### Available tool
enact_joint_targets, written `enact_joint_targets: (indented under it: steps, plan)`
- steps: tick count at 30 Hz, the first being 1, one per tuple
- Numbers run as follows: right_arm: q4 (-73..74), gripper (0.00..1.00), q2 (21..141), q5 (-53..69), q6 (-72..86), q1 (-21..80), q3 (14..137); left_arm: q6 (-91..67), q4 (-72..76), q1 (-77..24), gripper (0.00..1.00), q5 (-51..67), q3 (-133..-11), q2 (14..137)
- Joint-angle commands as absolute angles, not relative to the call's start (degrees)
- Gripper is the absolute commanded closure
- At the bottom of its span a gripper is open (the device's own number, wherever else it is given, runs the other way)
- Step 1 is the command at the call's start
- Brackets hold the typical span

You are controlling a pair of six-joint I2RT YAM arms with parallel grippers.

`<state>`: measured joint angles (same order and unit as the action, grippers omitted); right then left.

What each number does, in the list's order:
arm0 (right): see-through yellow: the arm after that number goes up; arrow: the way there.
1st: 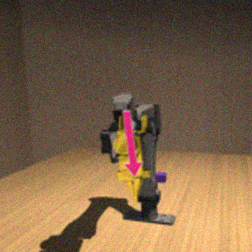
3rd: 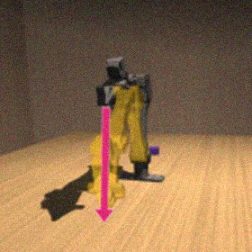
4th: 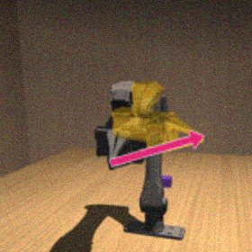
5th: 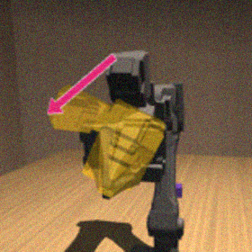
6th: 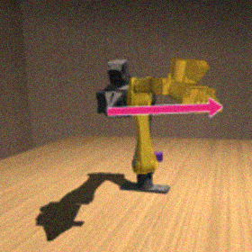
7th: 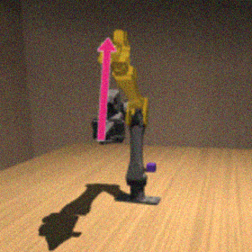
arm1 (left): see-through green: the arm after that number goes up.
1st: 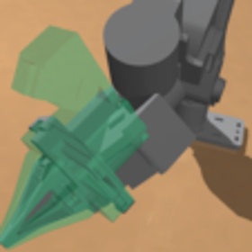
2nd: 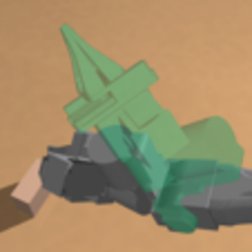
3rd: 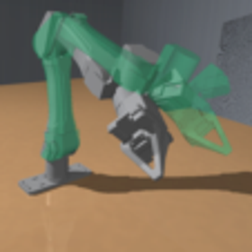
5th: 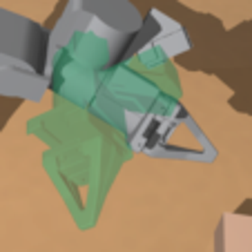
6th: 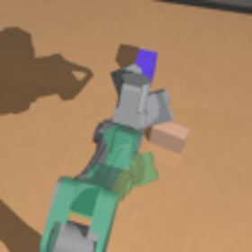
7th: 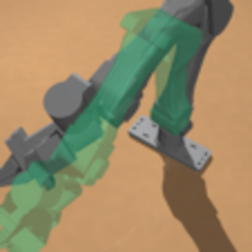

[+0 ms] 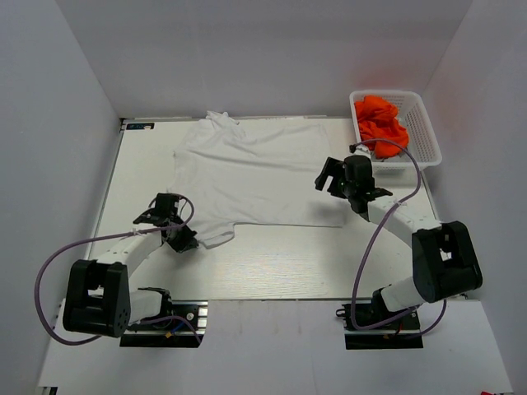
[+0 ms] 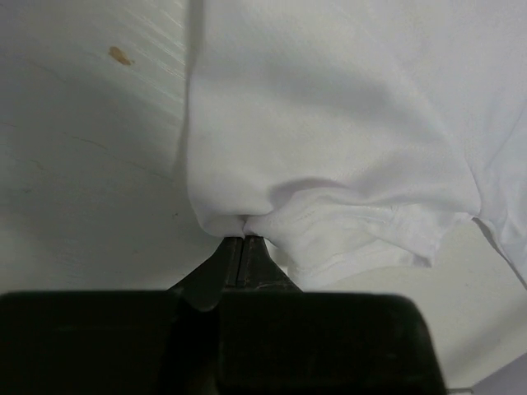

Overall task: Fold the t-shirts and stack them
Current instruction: Grap the side of the flattened tshirt closest away from the robot with both arms

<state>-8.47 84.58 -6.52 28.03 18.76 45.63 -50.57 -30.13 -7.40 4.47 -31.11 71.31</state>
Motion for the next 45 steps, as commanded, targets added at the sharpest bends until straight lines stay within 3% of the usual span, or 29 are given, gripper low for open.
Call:
enact_joint_targets:
  steps: [1,17,24,29,32,33,35,36,45]
  plan:
    - [-0.2,0.1,80.9,-12.0,30.6,18.6,46.0,-47.6,-30.1,-7.6,1.0,0.6,-31.1,67.5]
    - [22.0,0.1,80.6,-14.1,33.0,18.5,42.9,-43.3,-31.5,-7.6,1.0,6.9,-35.1,62.2]
    - [17.9,0.14,82.3,-14.2,34.3,18.5,41.5,-43.3,-30.2,-7.6,1.0,8.6,-34.5,60.5]
    - [16.0,0.37,86.4,-12.7,33.8,18.5,43.2,-43.3,-30.8,-7.6,1.0,8.1,-36.5,61.1]
    - [15.2,0.61,86.5,-11.4,33.2,18.5,43.4,-43.3,-31.6,-7.6,1.0,7.3,-37.7,61.6]
    - [15.0,0.76,86.4,-11.2,33.1,18.7,43.4,-43.3,-31.6,-7.6,1.0,7.3,-37.7,61.6]
    - [14.9,0.87,85.7,-11.3,32.8,18.3,44.1,-42.8,-31.0,-7.6,1.0,8.3,-38.3,61.6]
    - [15.0,1.0,85.5,-11.1,32.3,18.5,44.3,-42.8,-31.0,-7.6,1.0,9.0,-38.3,61.6]
    - [19.5,1.0,87.5,-7.7,31.1,18.4,54.0,-42.8,-27.2,-7.0,1.0,10.1,-42.7,62.9]
